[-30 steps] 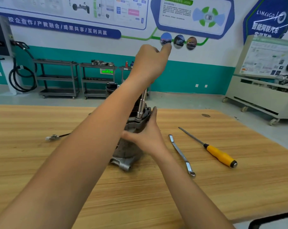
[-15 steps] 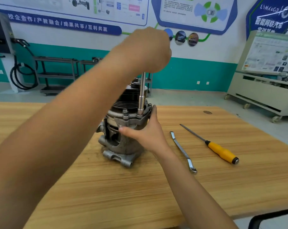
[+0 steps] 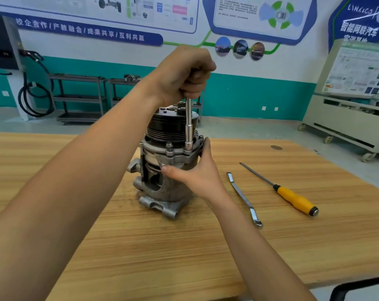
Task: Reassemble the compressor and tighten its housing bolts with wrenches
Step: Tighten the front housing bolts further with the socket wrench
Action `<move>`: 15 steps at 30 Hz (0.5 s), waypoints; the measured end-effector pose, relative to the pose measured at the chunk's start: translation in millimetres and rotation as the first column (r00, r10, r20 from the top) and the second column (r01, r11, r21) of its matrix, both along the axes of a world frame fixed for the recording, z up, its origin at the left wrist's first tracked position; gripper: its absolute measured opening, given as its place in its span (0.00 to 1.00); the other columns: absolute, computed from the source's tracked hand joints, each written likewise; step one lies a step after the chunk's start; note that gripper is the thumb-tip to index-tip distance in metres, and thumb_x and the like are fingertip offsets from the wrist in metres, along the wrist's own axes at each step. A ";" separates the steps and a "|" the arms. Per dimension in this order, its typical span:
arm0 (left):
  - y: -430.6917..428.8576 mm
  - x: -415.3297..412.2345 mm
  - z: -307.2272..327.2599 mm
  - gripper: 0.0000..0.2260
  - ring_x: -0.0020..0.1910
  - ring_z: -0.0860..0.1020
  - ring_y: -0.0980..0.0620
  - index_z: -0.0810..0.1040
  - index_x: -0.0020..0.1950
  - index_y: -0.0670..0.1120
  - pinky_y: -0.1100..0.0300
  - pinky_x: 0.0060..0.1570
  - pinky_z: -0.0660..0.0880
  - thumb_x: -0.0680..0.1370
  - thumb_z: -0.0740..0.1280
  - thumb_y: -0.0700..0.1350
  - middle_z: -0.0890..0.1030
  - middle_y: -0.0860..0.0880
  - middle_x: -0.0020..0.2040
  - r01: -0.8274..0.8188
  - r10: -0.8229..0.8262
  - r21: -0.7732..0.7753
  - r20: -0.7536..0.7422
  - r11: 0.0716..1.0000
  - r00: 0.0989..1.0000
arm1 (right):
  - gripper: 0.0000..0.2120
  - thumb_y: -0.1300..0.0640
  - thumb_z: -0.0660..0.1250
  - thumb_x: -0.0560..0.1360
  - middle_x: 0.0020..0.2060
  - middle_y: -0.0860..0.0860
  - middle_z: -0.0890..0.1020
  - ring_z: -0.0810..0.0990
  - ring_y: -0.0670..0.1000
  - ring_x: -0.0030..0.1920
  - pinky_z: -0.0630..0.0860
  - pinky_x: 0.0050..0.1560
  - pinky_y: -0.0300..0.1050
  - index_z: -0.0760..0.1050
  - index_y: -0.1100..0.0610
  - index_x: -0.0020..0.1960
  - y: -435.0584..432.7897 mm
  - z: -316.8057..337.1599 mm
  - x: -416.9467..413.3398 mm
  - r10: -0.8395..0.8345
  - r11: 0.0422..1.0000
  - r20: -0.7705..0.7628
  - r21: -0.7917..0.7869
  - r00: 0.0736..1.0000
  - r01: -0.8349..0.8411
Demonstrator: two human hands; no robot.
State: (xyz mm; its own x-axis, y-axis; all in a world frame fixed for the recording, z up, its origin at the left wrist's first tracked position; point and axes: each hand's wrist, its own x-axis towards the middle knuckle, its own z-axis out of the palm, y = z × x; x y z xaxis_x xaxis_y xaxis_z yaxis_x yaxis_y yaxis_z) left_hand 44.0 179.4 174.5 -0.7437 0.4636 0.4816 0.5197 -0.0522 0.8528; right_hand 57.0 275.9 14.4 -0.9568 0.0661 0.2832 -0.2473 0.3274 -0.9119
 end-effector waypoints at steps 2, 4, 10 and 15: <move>-0.3 1.0 0.2 0.16 0.20 0.58 0.55 0.62 0.25 0.48 0.64 0.24 0.56 0.72 0.61 0.41 0.61 0.53 0.21 -0.042 0.042 -0.035 0.004 0.998 0.999 | 0.63 0.44 0.80 0.59 0.75 0.43 0.57 0.58 0.46 0.73 0.55 0.62 0.37 0.36 0.48 0.76 -0.2 0.1 0.6 -0.002 1.000 0.003 -0.002 1.000 0.002; 4.2 9.2 -1.4 0.15 0.24 0.67 0.53 0.68 0.32 0.45 0.61 0.29 0.65 0.79 0.60 0.44 0.68 0.51 0.26 -0.220 0.202 -0.131 -0.137 0.967 0.970 | 0.63 0.44 0.79 0.60 0.75 0.44 0.56 0.57 0.47 0.74 0.55 0.63 0.38 0.36 0.48 0.76 -0.5 -0.3 0.3 -0.009 1.000 0.017 -0.003 1.000 0.009; 30.1 24.8 -8.2 0.14 0.48 0.76 0.41 0.73 0.44 0.41 0.57 0.40 0.63 0.80 0.53 0.47 0.78 0.38 0.47 -0.691 0.612 -0.128 -0.372 0.711 0.698 | 0.63 0.42 0.79 0.60 0.76 0.45 0.53 0.54 0.48 0.75 0.57 0.69 0.45 0.35 0.47 0.76 -2.7 -0.6 1.5 -0.015 1.000 0.023 0.017 1.000 0.015; 46.7 19.9 -12.9 0.21 0.26 0.57 0.52 0.56 0.26 0.48 0.57 0.32 0.55 0.78 0.60 0.43 0.58 0.54 0.22 -0.518 0.540 0.306 0.013 0.799 0.842 | 0.62 0.42 0.77 0.60 0.77 0.46 0.51 0.55 0.50 0.75 0.61 0.69 0.50 0.34 0.45 0.76 -2.9 -0.3 0.2 -0.015 0.999 0.024 0.035 1.000 0.014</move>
